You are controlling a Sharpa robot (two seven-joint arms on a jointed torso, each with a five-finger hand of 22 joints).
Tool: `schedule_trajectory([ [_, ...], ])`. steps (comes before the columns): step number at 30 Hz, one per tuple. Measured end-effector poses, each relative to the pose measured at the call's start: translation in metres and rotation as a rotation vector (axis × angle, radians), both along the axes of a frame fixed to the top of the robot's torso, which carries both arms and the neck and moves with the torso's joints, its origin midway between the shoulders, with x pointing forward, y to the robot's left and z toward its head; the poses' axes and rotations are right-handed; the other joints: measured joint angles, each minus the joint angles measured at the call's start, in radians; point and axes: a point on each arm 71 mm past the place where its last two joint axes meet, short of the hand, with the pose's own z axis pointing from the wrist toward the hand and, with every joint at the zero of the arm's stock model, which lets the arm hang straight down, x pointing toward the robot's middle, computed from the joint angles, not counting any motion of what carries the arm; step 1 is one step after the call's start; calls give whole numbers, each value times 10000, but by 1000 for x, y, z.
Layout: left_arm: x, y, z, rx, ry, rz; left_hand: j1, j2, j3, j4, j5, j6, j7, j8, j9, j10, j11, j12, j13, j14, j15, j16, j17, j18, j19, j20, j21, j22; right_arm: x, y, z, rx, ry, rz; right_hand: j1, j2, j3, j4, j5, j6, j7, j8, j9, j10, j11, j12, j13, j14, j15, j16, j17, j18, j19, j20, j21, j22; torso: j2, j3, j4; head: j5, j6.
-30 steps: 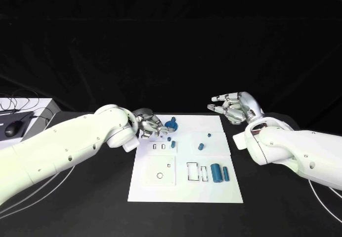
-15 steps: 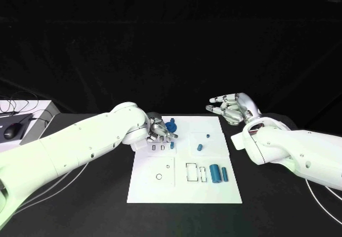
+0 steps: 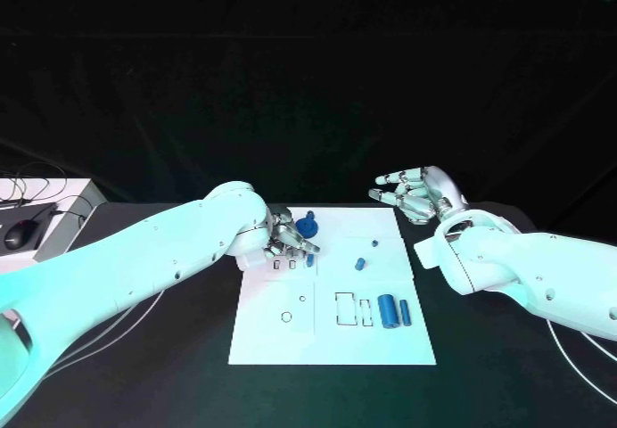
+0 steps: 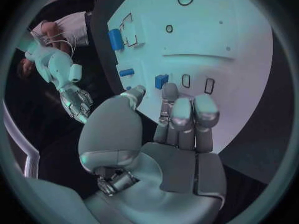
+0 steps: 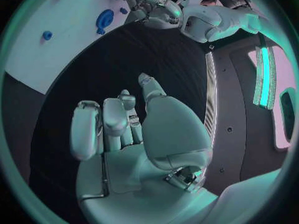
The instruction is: Assemble the parts on the task board
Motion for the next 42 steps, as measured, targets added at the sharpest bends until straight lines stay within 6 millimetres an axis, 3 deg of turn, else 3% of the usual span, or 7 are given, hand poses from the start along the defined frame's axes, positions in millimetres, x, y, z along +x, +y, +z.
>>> schedule_trajectory([
  [8,2,0,-2,114,76,13,0,0,-55,56,0,-4,-71,-44,429,18,-17,59,-118,36,-35,1,41,0,0,0,-86,120,1,0,-1,-30,25,-24,0,0,-26,-26,39,-9,-19,0,-1,1,1,0,0,0,0,0,0,1,0,0,0,-1,-2,-12,15,20,1],
  [20,4,-5,-4,175,159,-41,-42,-42,-188,104,0,31,-106,-78,558,17,-17,100,-172,36,-35,1,74,0,37,-37,-86,200,1,2,-2,-45,80,-35,1,-1,-26,-26,39,-5,-24,0,-1,1,2,0,-1,0,0,0,1,0,0,0,0,-3,9,-18,4,22,-17],
  [26,6,-2,-6,247,225,18,19,19,-135,-113,0,31,-106,-78,713,17,-16,100,-252,35,-35,2,79,0,37,-37,-86,260,1,2,-2,-48,105,-46,1,-1,-26,-26,39,-4,-26,0,-2,2,2,0,-1,0,0,0,1,0,0,0,0,-4,9,-18,11,8,-36],
  [42,7,-5,-10,293,317,-29,109,109,-167,-253,0,31,-106,-78,776,17,-15,147,-287,35,-35,2,112,-1,36,-36,-124,305,1,3,-3,-47,138,-30,-54,53,-26,-26,38,-30,-2,-1,-2,2,4,0,-1,0,0,0,-10,1,0,0,-37,-6,20,-14,10,11,-83],
])
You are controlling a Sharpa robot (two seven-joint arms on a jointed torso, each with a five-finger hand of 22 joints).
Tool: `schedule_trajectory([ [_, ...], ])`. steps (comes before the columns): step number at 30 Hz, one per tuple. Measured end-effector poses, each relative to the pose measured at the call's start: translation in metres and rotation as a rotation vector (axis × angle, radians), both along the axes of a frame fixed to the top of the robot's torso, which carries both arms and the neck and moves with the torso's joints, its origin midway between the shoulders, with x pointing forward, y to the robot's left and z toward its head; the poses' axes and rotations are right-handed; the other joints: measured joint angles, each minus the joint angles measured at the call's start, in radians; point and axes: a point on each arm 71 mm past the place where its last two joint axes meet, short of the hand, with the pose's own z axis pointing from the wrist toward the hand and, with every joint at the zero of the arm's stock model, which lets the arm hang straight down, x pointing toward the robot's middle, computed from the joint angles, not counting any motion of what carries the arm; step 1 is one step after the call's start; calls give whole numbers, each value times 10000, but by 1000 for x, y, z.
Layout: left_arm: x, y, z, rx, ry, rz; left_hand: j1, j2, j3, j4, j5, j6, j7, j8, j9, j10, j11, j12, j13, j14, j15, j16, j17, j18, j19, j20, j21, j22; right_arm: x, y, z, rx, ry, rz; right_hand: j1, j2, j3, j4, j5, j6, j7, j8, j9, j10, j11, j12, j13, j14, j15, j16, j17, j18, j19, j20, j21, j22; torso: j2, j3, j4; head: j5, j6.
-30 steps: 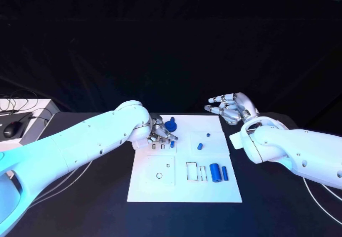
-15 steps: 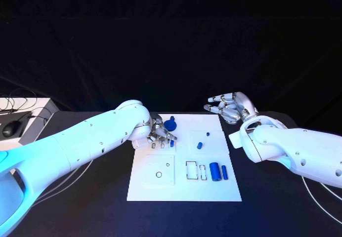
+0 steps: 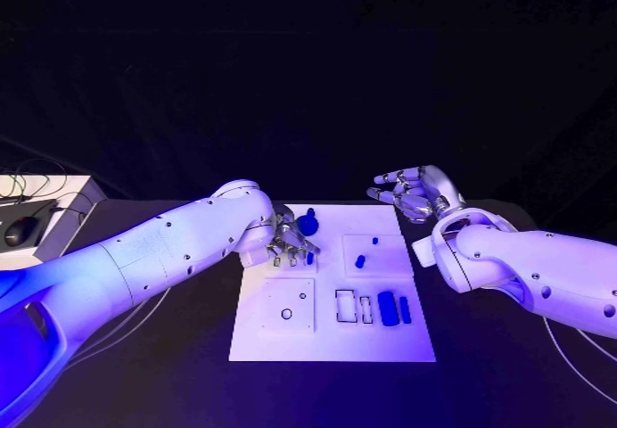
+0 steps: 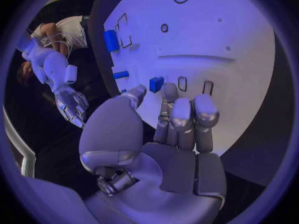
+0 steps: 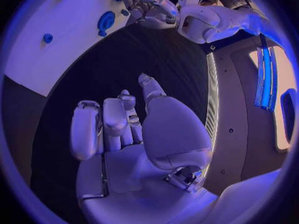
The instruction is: Assemble the parts on the task board
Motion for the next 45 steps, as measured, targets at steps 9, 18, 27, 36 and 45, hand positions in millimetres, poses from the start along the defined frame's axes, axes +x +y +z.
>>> schedule_trajectory([
  [9,-1,-1,-5,57,109,-94,40,40,-22,-83,0,0,0,0,34,0,0,0,-21,0,0,0,-1,0,0,0,0,34,0,2,-1,6,20,25,0,0,0,0,0,-1,-1,0,-1,0,1,0,0,0,0,0,1,0,0,0,0,8,4,1,6,-7,-26],
  [18,-3,-1,-9,-8,208,-158,40,40,5,-109,0,34,-33,1,89,-2,-1,38,-34,-1,0,0,-2,1,-1,0,-12,62,0,2,-2,1,52,19,0,0,3,-55,0,-16,-17,0,-1,1,1,0,-1,0,0,0,1,-1,0,0,0,7,1,2,10,2,-42],
  [27,-2,1,-10,-89,235,-132,177,117,16,-177,0,38,-37,65,197,-38,-37,81,30,-1,0,1,11,1,-1,1,-41,94,0,2,-3,0,69,20,0,0,3,-55,0,-14,-19,0,-1,14,15,0,-1,0,0,0,1,0,0,0,1,5,2,7,8,-2,-49],
  [36,-3,0,-10,-260,224,-145,557,397,359,-519,-2,-2,-73,63,207,-72,-69,81,29,-1,0,1,9,1,-1,1,-86,119,0,2,-4,-6,93,10,0,0,3,-55,-1,-10,-24,0,-1,-22,-21,0,-1,0,0,0,2,-1,0,0,1,4,9,6,7,-9,-71],
  [45,-3,-1,-9,-542,170,-93,923,627,704,-868,-30,-59,-88,1,158,-100,-86,69,28,-1,1,1,24,1,-1,1,-152,138,0,2,-5,-21,140,-8,0,0,2,-55,-1,-9,-27,0,-2,-22,-21,0,8,0,0,0,2,0,0,0,1,2,16,9,5,-12,-110],
])
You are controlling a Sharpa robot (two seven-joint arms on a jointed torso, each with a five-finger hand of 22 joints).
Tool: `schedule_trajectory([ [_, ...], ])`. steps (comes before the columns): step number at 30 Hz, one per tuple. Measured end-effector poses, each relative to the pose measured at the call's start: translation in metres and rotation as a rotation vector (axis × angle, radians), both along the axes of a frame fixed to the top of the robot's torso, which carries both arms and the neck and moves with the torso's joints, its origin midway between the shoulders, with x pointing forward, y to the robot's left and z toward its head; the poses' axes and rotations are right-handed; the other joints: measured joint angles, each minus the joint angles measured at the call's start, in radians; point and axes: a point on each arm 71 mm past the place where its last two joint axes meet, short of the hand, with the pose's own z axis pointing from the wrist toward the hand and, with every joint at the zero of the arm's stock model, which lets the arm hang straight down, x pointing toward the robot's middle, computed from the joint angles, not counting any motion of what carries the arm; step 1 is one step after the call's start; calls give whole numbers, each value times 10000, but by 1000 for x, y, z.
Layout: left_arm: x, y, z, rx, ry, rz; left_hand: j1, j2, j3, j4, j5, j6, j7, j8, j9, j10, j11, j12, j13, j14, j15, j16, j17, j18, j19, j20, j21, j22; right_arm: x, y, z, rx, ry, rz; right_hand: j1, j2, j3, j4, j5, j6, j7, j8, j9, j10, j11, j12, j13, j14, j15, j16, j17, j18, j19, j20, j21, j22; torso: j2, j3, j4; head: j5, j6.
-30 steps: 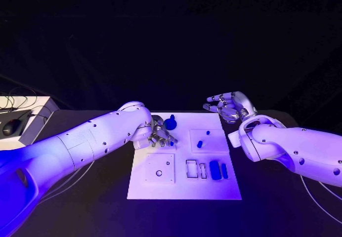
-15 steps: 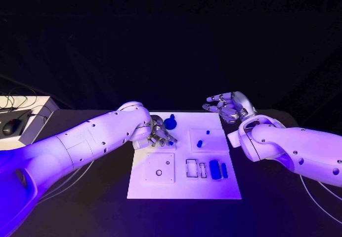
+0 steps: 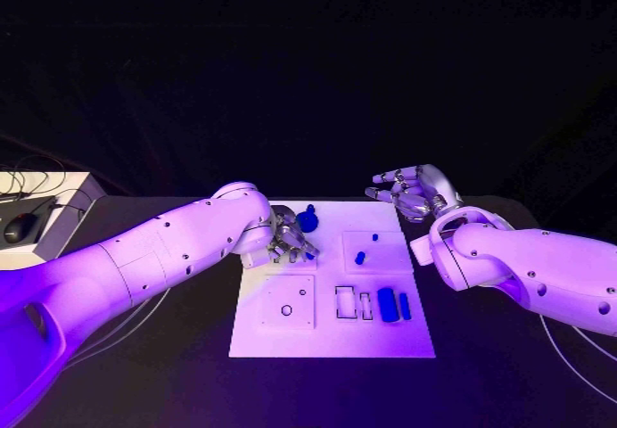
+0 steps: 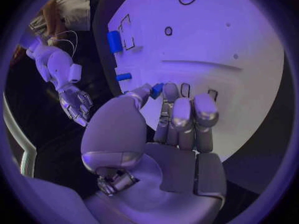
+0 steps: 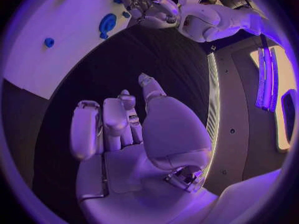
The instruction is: Assemble the parts on the task board
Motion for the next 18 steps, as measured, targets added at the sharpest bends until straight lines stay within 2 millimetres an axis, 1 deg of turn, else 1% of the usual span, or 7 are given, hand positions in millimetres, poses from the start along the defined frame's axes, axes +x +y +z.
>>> schedule_trajectory([
  [4,0,-1,1,-132,-33,0,298,109,33,-85,-25,-19,19,-11,-41,-66,-1,-45,-27,-37,-36,0,16,0,0,0,-3,-7,0,0,-1,-8,26,-14,0,0,0,0,0,1,0,0,0,0,1,0,0,0,0,0,0,0,0,0,0,0,-1,0,3,-1,-14],
  [5,0,-1,1,-164,-38,0,403,156,282,-333,-10,-40,-1,-12,-58,-66,0,-80,-40,-37,-36,0,23,0,0,0,-3,-7,0,0,-1,-11,35,-18,0,0,0,0,0,1,-1,0,0,0,0,0,0,0,0,0,0,-1,0,0,0,-1,-2,0,6,-1,-19],
  [6,0,-1,1,-191,-45,-2,435,158,336,-387,8,-79,11,-12,-60,-67,1,-101,-56,-36,-36,0,23,0,0,0,-3,-7,0,0,-1,-13,42,-21,0,0,0,0,0,1,-1,0,0,0,0,0,0,0,0,0,0,0,0,0,0,-1,-2,0,7,-1,-21],
  [11,-1,-1,1,-357,-59,3,577,161,478,-251,91,-84,-21,41,-60,-23,-42,-230,-134,-36,-36,0,51,0,-3,-3,-4,62,0,0,-2,-25,94,-24,-11,11,0,0,0,2,-3,0,0,1,1,0,0,0,0,0,0,0,0,0,0,-2,-7,0,7,8,-23],
  [13,-1,0,1,-429,-57,11,572,162,548,-183,271,-142,-79,41,-60,-13,-34,-298,-159,-37,-36,0,51,-155,-56,-56,-4,96,0,0,-3,-30,115,-24,-40,40,0,0,0,3,-4,0,0,1,1,0,-1,0,0,0,1,-1,0,0,0,-2,-10,4,7,16,-23],
  [14,-1,0,1,-475,-61,18,512,183,563,-168,485,-142,-78,41,-60,71,-23,-330,-161,-36,-36,0,69,-155,-52,-63,-3,108,0,-1,-3,-33,130,-22,-41,41,0,1,0,4,-5,0,0,1,1,0,-1,0,0,0,1,0,0,0,0,-2,-11,5,6,22,-23],
  [18,-2,0,2,-677,-56,78,151,46,572,-177,1344,-141,-77,561,-60,182,-58,-390,-161,17,-89,22,124,-156,22,-136,-3,165,0,-1,-5,-45,192,-16,-67,67,0,1,0,10,-11,0,0,2,2,0,-1,0,0,0,1,-1,0,0,0,-3,-14,6,4,31,-16],
])
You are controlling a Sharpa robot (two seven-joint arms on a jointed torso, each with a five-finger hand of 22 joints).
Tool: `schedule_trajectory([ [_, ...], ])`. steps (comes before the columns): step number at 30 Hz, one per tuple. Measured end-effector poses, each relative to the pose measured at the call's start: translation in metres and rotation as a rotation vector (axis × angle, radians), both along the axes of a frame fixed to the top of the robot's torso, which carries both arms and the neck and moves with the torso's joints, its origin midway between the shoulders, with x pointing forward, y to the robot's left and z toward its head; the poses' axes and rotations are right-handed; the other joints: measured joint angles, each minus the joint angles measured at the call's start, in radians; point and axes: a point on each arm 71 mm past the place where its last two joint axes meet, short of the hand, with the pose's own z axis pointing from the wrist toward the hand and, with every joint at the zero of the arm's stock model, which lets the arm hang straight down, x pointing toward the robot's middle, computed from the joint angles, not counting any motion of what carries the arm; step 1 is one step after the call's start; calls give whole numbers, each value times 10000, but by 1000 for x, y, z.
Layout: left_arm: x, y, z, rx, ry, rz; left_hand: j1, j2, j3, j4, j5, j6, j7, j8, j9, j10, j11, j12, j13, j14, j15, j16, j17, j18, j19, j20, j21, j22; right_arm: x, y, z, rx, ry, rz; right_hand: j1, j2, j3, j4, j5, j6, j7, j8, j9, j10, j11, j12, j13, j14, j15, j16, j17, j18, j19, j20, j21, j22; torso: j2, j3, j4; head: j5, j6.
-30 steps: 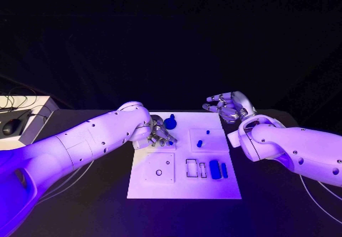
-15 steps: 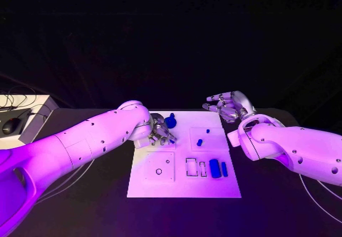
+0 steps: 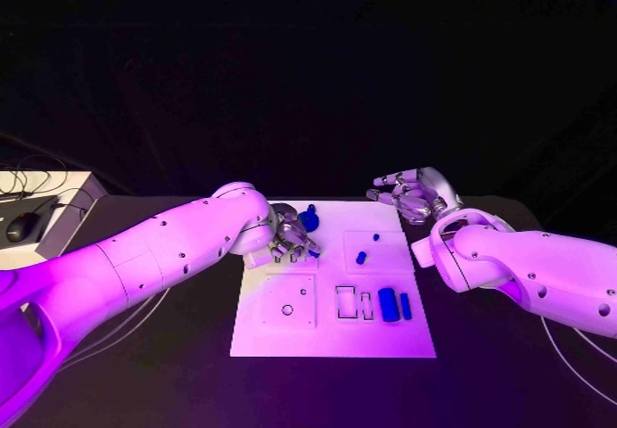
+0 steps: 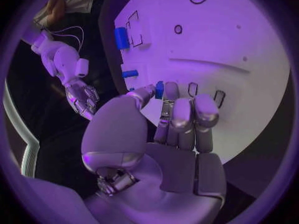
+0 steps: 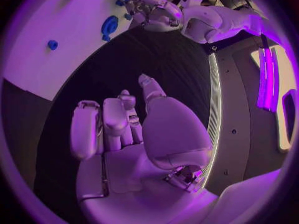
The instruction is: Assemble the parts on the task board
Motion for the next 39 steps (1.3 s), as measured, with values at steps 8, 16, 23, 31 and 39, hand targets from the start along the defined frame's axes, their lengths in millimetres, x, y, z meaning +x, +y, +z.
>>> schedule_trajectory([
  [8,-4,8,2,-466,56,279,-650,51,-83,-87,558,149,-147,144,2,316,-215,-28,21,76,-76,24,130,-15,120,-119,-46,71,0,-2,-2,-32,94,-6,0,0,0,0,0,3,-4,0,0,1,1,0,0,0,0,0,-13,0,0,0,0,8,-17,3,3,31,29],
  [16,-11,23,6,-789,47,607,-984,96,218,-389,723,228,-105,382,2,534,-248,-28,11,145,-145,122,182,-153,122,-229,-89,84,-1,-4,-5,-90,219,-20,1,-1,29,-28,133,-10,-20,0,0,2,2,0,-1,0,0,0,-12,0,0,0,0,7,-59,12,22,76,-7],
  [23,-22,33,4,-903,-140,819,-1172,178,93,-513,1275,348,-81,407,1,735,-260,-95,11,181,-181,261,279,-155,192,-298,-90,71,-1,-7,-7,-153,287,-36,2,-2,28,-82,233,-9,-22,0,0,15,16,0,-2,0,0,0,-21,0,0,0,0,6,-122,16,44,93,-84],
  [31,-30,38,-1,-789,-657,1041,-1328,185,53,-554,1438,422,-89,407,2,834,-303,-212,14,145,-216,338,279,-313,282,-387,-89,158,-1,-9,-8,-209,327,-64,2,-2,28,-82,330,-6,-25,0,0,16,17,0,-2,0,0,0,-20,0,0,0,0,5,-197,13,71,134,-179],
  [39,-32,39,-7,-395,-1224,1260,-1410,179,53,-554,1448,487,-152,406,2,929,-351,-231,40,145,-216,353,278,-315,298,-403,-88,198,-1,-10,-9,-255,333,-59,3,-2,70,-124,330,4,-36,0,0,17,18,0,14,0,0,0,-20,0,0,0,0,4,-236,12,89,172,-255],
])
